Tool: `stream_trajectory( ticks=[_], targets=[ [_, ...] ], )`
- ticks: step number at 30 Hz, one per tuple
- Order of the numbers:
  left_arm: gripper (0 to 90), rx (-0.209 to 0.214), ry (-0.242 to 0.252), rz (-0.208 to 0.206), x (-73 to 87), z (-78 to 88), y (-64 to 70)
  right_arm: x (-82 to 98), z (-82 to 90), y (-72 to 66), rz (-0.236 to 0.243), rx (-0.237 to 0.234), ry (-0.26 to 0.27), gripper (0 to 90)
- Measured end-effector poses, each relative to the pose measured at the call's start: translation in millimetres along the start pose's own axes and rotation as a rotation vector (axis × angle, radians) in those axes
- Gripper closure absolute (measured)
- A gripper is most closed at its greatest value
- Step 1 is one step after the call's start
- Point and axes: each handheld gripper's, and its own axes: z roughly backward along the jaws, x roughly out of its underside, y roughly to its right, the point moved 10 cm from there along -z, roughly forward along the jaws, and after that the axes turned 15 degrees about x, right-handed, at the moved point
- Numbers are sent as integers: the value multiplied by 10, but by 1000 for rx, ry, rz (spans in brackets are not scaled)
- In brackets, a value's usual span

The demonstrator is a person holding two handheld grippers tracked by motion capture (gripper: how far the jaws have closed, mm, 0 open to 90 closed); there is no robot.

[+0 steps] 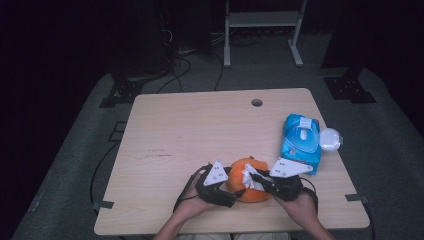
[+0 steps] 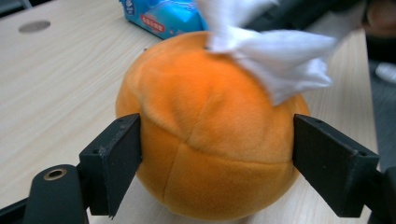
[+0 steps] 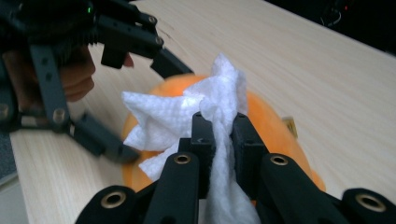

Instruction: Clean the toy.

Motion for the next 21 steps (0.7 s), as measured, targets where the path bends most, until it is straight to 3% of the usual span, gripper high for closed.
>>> stream_trajectory(
  ticks=[2, 4, 7, 10, 13, 15, 17, 18, 20, 21],
  targets=[
    [226, -10, -8, -30, -3, -14, 28, -2, 21, -46, 3, -10, 2, 809],
    [251, -20, -27, -79, -23, -43, 91, -66, 21, -171, 14, -52, 16, 809],
    [257, -40, -66, -128, 3, -49, 141, -167, -40, -316, 63, -59, 21, 809],
    [266, -38, -68, -128, 41, -29, 131, -202, -63, -232, 40, -42, 24, 809],
    [264, -26, -63, -120, 62, -17, 122, -89, -50, -8, 1, 9, -3, 809],
    [264, -17, -68, -129, 60, -31, 141, -12, -12, 43, -23, 3, -10, 810],
    [264, -21, -84, -139, 67, -53, 154, -9, 13, -7, -22, -8, -7, 810],
    [264, -23, -84, -137, 68, -57, 153, -39, 21, -83, -23, -36, 0, 810],
    [264, -26, -91, -129, 82, -50, 144, -113, -8, -254, 12, -84, 18, 809],
    [265, -31, -96, -120, 103, -37, 131, -138, -40, -310, 41, -83, 16, 809]
  ],
)
